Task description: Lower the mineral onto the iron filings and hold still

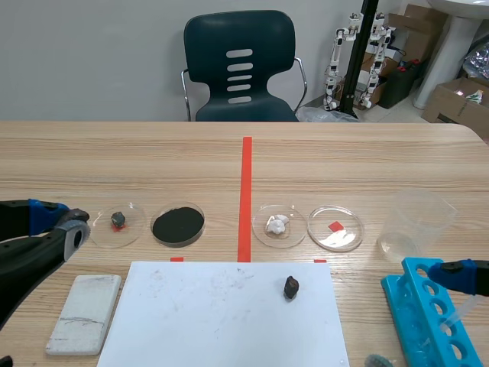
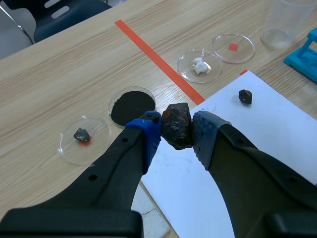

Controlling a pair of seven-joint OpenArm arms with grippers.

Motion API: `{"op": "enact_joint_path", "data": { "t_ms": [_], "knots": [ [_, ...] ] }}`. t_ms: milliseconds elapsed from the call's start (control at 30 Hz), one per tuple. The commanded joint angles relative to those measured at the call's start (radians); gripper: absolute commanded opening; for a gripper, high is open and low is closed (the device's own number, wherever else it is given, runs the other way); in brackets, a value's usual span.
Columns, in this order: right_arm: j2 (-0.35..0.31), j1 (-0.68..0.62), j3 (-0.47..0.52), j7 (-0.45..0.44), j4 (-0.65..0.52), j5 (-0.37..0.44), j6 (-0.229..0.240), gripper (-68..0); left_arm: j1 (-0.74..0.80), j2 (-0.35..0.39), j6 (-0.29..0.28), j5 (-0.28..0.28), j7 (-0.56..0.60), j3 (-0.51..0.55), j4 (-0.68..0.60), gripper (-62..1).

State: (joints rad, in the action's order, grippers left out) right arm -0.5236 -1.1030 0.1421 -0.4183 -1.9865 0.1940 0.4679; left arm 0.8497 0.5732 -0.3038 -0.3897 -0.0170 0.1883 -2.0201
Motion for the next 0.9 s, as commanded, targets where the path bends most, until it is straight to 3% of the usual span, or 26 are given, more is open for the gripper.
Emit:
{"op": "enact_joint_path", "data": {
  "t_ms": [0, 467, 600, 733, 867],
  "knots": [
    [0.000, 0.004, 0.003, -0.014, -0.008, 0.011, 0.000, -7.1, -0.005, -0.002, 0.002, -0.008, 0.018, -0.008, -0.012, -47.9],
    [0.000, 0.004, 0.003, -0.014, -0.008, 0.011, 0.000, -7.1, -0.008, -0.002, 0.002, -0.010, 0.017, -0.010, -0.012, -47.9],
    [0.000, 0.004, 0.003, -0.014, -0.008, 0.011, 0.000, -7.1, -0.056, -0.013, 0.006, -0.038, -0.051, -0.057, -0.011, -47.9],
    [0.000, 0.005, 0.003, -0.014, -0.008, 0.011, 0.000, -7.1, -0.139, -0.032, 0.079, -0.064, -0.158, -0.151, -0.007, -47.9],
    [0.000, 0.006, 0.003, -0.014, -0.008, 0.011, 0.000, -7.1, -0.266, -0.053, 0.198, -0.063, -0.331, -0.273, -0.007, -47.9]
  ]
}}
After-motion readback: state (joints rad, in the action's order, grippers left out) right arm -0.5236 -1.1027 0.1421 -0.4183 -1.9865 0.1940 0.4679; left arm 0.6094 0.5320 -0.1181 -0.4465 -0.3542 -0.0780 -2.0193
